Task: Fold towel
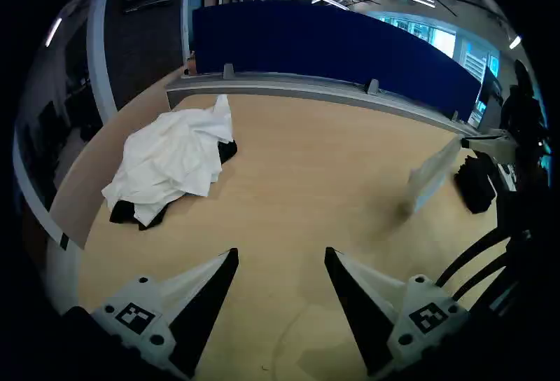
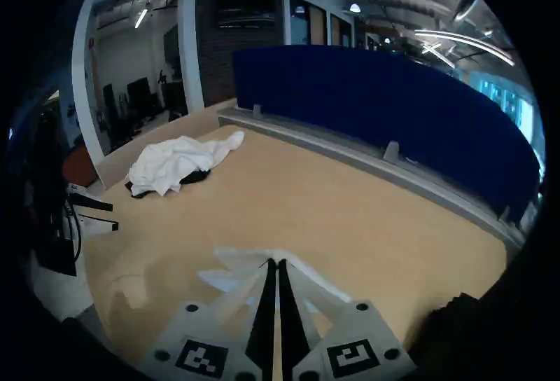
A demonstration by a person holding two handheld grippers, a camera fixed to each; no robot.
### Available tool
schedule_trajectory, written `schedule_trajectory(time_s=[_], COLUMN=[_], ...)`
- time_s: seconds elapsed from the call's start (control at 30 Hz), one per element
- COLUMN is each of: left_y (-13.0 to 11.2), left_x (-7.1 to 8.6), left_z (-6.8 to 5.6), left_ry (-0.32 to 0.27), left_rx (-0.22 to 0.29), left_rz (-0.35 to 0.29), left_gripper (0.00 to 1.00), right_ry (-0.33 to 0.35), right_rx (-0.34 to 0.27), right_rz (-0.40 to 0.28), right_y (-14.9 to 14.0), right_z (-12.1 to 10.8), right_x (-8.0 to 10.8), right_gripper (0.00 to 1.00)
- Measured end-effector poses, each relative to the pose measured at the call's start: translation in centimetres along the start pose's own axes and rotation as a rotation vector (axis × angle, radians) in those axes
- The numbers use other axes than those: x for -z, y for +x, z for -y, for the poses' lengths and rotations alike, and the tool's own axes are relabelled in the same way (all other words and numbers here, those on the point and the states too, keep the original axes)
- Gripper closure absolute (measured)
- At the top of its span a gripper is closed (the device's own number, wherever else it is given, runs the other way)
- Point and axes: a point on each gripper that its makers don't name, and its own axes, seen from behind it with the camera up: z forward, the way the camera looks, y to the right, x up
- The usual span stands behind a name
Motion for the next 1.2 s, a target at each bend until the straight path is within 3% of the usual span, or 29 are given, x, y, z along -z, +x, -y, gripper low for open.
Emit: schedule_trajectory(time_s=[0.4,0.7,1.2], left_y=[1.0,1.0,0.4], left_x=[0.6,1.2,2.4], left_z=[-1.0,-1.1,-1.5], left_ry=[-0.012,-0.009,-0.002], left_rx=[-0.002,-0.005,-0.003], left_rz=[-0.024,-0.028,-0.029], left_gripper=[0.09,0.09,0.09], right_ry=[-0.029,-0.041,-0.114], right_rx=[0.002,-0.018,-0.038], right_rz=[-0.032,-0.054,-0.069], right_y=[1.6,2.5,3.9], right_z=[-1.5,-2.9,-10.3], right_x=[2.2,3.6,8.0], right_gripper=[0.98,0.98,0.98])
